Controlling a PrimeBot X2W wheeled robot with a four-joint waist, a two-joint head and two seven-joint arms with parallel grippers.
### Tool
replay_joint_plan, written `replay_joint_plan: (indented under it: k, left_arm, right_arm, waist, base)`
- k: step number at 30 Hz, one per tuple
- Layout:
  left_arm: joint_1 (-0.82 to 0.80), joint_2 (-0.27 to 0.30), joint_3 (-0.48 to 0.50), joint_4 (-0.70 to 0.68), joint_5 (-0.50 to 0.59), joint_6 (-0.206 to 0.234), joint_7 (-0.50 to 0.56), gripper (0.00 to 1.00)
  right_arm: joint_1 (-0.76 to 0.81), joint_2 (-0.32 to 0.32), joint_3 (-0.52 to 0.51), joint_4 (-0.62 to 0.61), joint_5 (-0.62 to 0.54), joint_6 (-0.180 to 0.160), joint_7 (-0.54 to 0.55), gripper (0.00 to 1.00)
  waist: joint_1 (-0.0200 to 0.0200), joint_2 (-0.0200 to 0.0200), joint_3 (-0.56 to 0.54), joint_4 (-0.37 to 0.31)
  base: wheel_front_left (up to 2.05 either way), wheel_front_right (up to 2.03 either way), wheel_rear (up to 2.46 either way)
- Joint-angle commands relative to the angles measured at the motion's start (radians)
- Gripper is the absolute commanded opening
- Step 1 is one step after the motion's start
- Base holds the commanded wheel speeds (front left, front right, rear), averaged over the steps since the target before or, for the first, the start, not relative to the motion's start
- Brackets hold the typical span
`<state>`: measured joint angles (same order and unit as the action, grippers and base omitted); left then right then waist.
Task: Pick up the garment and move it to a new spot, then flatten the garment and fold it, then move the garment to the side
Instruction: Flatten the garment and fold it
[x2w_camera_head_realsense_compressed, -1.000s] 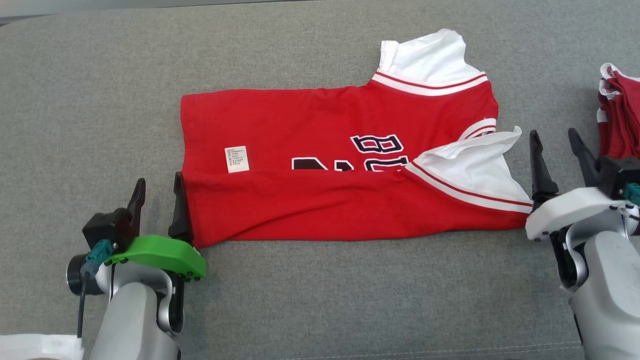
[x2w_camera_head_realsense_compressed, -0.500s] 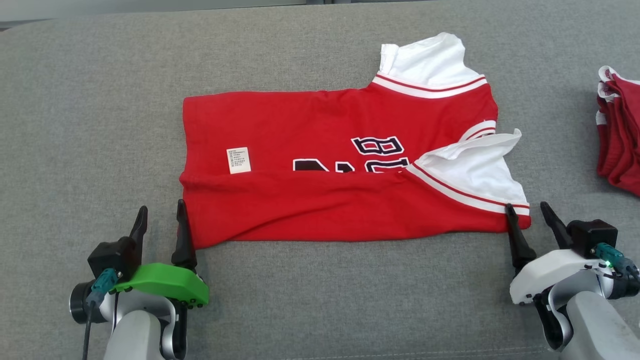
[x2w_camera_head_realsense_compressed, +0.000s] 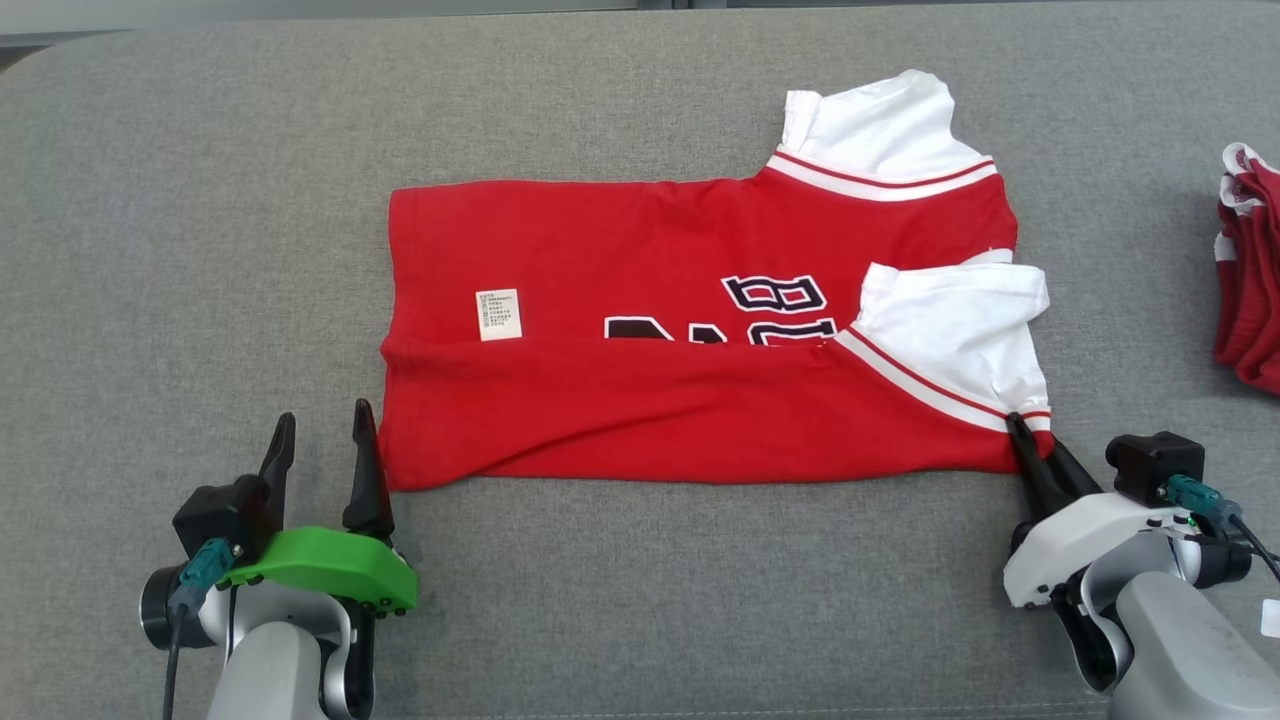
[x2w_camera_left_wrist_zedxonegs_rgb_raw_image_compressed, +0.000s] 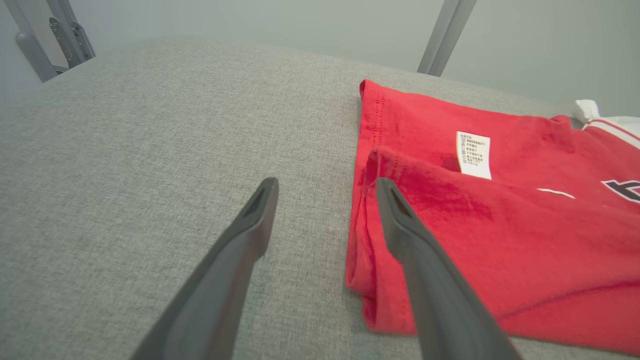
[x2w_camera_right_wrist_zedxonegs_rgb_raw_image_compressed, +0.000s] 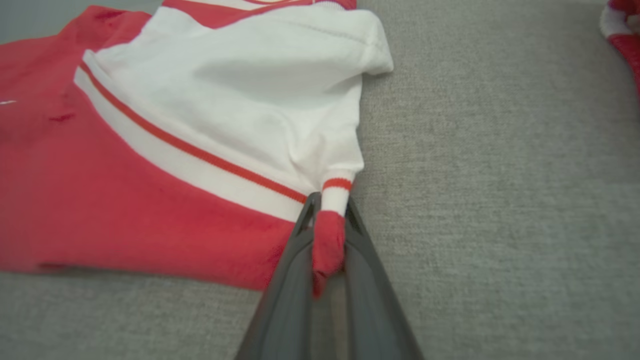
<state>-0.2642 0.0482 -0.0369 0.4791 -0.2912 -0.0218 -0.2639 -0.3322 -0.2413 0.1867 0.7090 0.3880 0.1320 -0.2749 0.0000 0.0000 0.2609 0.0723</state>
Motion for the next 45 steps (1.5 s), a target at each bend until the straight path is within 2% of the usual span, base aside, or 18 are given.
replay_joint_plan:
  k: [1, 7, 16, 30, 31, 33, 34, 45]
  left_arm:
    - [0.012, 0.005, 0.0, -0.001, -0.007, 0.001, 0.0, 1.0]
    - [-0.003, 0.005, -0.011, 0.019, -0.031, -0.014, 0.0, 1.0]
    - [-0.025, 0.005, -0.058, 0.075, -0.125, -0.094, 0.0, 1.0]
    - [-0.038, 0.005, -0.182, 0.099, -0.212, -0.11, 0.0, 1.0]
    - [-0.037, 0.005, -0.186, 0.1, -0.212, -0.11, 0.0, 0.79]
    - [-0.037, 0.005, -0.193, 0.102, -0.21, -0.11, 0.0, 0.04]
    - [-0.036, 0.005, -0.196, 0.104, -0.211, -0.11, 0.0, 0.0]
    - [0.009, 0.005, -0.153, 0.127, -0.207, -0.109, 0.0, 0.0]
  right_arm:
    - [0.024, -0.017, 0.001, 0.025, 0.009, -0.004, 0.019, 0.0]
    - [0.009, -0.044, -0.06, -0.033, -0.009, -0.003, 0.012, 0.0]
    - [0.014, -0.035, -0.079, -0.06, -0.036, -0.003, 0.012, 0.0]
    - [0.015, -0.027, -0.079, -0.065, -0.054, -0.002, 0.012, 0.0]
    - [0.016, -0.027, -0.079, -0.065, -0.054, -0.002, 0.012, 0.0]
    - [0.016, -0.025, -0.078, -0.065, -0.056, -0.002, 0.012, 0.0]
    - [0.016, -0.025, -0.078, -0.065, -0.056, -0.002, 0.012, 0.0]
    - [0.04, -0.007, -0.09, -0.072, -0.061, -0.002, 0.011, 0.0]
  waist:
    - [0.0, 0.0, -0.002, -0.006]
    - [0.0, 0.0, 0.002, -0.018]
    - [0.0, 0.0, 0.004, -0.024]
    - [0.0, 0.0, 0.002, -0.024]
    - [0.0, 0.0, 0.002, -0.025]
    - [0.0, 0.0, -0.001, -0.027]
    - [0.0, 0.0, -0.002, -0.027]
    - [0.0, 0.0, -0.064, -0.031]
  base:
    - [0.0, 0.0, 0.0]
    - [0.0, 0.0, 0.0]
    - [0.0, 0.0, 0.0]
    - [0.0, 0.0, 0.0]
    - [0.0, 0.0, 0.0]
    - [0.0, 0.0, 0.0]
    - [0.0, 0.0, 0.0]
    - [0.0, 0.0, 0.0]
